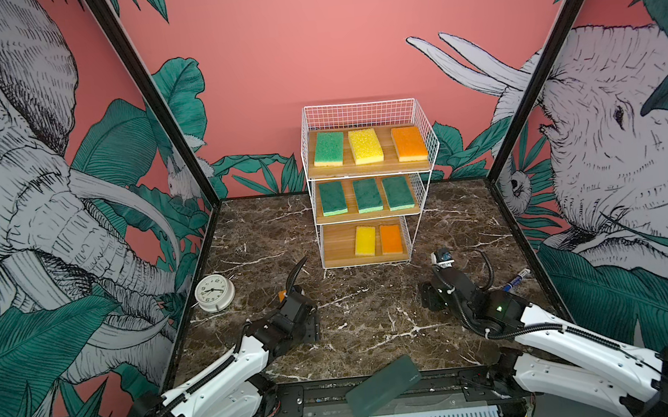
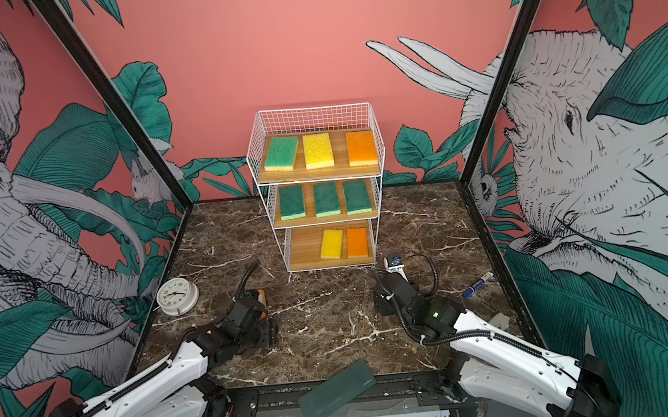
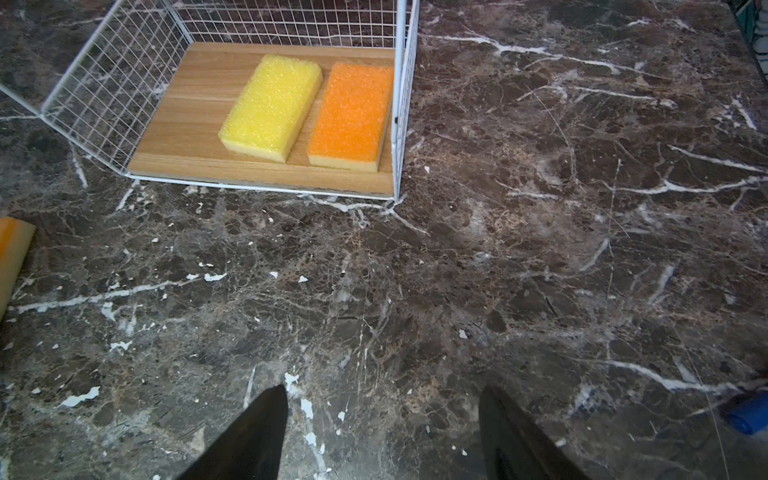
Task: Place and organize the cleaning sponges onto the shelf
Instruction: 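Carry the held orange sponge with the left gripper toward the bottom tier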
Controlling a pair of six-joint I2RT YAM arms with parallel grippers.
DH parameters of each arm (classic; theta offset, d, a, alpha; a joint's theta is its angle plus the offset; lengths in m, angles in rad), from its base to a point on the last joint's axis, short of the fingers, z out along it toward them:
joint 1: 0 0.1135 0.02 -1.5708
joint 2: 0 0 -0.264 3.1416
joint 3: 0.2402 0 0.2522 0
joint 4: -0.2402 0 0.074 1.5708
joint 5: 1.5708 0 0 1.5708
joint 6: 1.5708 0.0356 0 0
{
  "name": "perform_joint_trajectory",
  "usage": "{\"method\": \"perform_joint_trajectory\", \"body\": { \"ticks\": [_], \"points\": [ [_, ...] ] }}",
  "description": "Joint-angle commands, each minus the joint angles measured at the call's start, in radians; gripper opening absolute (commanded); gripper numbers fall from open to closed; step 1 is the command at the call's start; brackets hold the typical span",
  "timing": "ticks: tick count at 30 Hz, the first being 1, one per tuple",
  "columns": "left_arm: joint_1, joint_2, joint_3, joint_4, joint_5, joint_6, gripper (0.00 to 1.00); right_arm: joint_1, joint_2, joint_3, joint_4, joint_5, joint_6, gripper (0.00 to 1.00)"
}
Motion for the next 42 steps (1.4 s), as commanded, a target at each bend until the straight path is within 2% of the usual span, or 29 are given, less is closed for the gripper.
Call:
{"method": "perform_joint_trajectory", "body": {
  "ticks": [1,6,10,15,20,26,31,33,37,42],
  "points": [
    [-0.047,-0.011,0.035,-0.011,-0.075,-0.032,0.82,0.009,-0.02,0.002,-0.037,0.03,0.03,0.75],
    [-0.064,-0.132,0.043,-0.19,-0.19,-0.152,0.85,0.01,-0.032,-0.011,-0.021,0.037,0.03,0.76],
    [-0.064,-0.164,0.011,-0.23,-0.24,-0.207,0.88,0.009,-0.016,-0.015,0.004,0.028,0.022,0.77],
    [-0.063,-0.048,0.01,-0.136,-0.222,-0.209,0.93,0.009,-0.001,-0.011,0.014,0.025,0.009,0.78],
    [-0.063,0.072,0.052,-0.109,-0.251,-0.207,0.96,0.01,0.008,-0.003,0.016,0.031,-0.009,0.8],
    [-0.06,0.193,0.088,-0.03,-0.246,-0.192,0.96,0.01,0.021,-0.005,0.022,0.042,-0.014,0.81],
    [-0.016,0.268,0.098,0.038,-0.201,-0.172,0.95,0.01,0.031,-0.008,0.028,0.041,-0.016,0.81],
    [0.046,0.294,0.091,0.034,-0.171,-0.192,0.94,0.01,0.039,-0.008,0.029,0.042,-0.016,0.81],
    [0.103,0.311,0.051,0.071,-0.116,-0.209,0.9,0.01,0.041,-0.013,0.029,0.038,-0.01,0.81],
    [0.11,0.307,0.041,0.084,-0.103,-0.196,0.72,0.01,0.021,-0.032,0.028,0.04,0.001,0.81]
  ]
}}
